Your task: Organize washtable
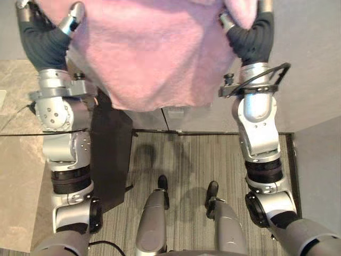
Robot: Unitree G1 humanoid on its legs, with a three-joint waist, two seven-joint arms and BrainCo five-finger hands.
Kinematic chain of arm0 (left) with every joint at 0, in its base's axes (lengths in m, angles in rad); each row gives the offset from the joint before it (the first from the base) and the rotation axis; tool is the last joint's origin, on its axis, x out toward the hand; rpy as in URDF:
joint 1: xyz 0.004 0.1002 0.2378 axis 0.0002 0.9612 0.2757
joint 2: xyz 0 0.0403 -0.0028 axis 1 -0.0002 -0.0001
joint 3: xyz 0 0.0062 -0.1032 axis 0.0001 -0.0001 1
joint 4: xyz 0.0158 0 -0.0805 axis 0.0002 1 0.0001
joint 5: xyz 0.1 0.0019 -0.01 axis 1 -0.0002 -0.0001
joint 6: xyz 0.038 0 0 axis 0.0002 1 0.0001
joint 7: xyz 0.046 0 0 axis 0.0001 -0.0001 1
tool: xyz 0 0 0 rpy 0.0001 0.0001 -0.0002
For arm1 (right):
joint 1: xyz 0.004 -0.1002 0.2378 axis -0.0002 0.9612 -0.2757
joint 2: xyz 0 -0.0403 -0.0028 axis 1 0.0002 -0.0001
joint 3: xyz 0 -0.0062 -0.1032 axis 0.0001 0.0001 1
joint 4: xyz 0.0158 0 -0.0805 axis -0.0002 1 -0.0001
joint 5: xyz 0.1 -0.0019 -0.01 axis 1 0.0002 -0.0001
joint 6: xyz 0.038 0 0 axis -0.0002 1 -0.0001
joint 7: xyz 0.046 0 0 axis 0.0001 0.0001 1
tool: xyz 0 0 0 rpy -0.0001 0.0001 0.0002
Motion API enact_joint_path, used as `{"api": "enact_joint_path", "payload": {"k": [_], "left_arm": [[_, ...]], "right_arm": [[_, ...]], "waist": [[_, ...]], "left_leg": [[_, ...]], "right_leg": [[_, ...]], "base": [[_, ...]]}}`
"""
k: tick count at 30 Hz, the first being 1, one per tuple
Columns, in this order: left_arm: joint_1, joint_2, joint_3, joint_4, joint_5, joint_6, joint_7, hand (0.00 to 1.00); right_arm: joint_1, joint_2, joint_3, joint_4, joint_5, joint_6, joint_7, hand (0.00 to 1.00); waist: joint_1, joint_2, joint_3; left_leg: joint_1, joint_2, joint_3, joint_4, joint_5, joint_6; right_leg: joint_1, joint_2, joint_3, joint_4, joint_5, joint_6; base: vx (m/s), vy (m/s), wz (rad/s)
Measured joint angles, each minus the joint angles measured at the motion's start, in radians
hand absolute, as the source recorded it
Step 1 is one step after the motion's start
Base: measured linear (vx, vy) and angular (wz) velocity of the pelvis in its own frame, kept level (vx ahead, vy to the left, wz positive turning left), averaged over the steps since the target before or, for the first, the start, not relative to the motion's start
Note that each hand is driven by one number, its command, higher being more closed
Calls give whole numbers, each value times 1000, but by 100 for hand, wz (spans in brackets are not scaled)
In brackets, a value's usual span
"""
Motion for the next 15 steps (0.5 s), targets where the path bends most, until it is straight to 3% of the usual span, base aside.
{"api": "enact_joint_path", "payload": {"k": [6,12,13,15], "left_arm": [[3,77,-53,20,-69,-3,-17,0],[3,99,-58,27,-73,-8,-17,0],[3,100,-59,27,-73,-10,-17,0],[3,100,-66,26,-73,-15,-17,0]], "right_arm": [[-14,-35,2,0,2,-1,0,100],[-14,-37,3,0,24,-10,0,100],[-14,-38,3,0,25,-11,0,0],[-14,-38,4,0,27,-16,0,0]], "waist": [[2,0,0],[1,-3,-4],[1,-3,-4],[2,-3,-4]], "left_leg": [[0,1,0,7,-4,-1],[-11,2,15,14,-10,0],[-13,3,15,20,-11,1],[-14,4,15,26,-8,5]], "right_leg": [[-2,-2,0,17,-5,-3],[-20,-6,10,30,-7,-4],[-21,-5,10,31,-6,-2],[-21,-5,10,32,-6,-2]], "base": [[0,0,0],[-13,2,-3],[0,0,0],[0,0,0]]}}
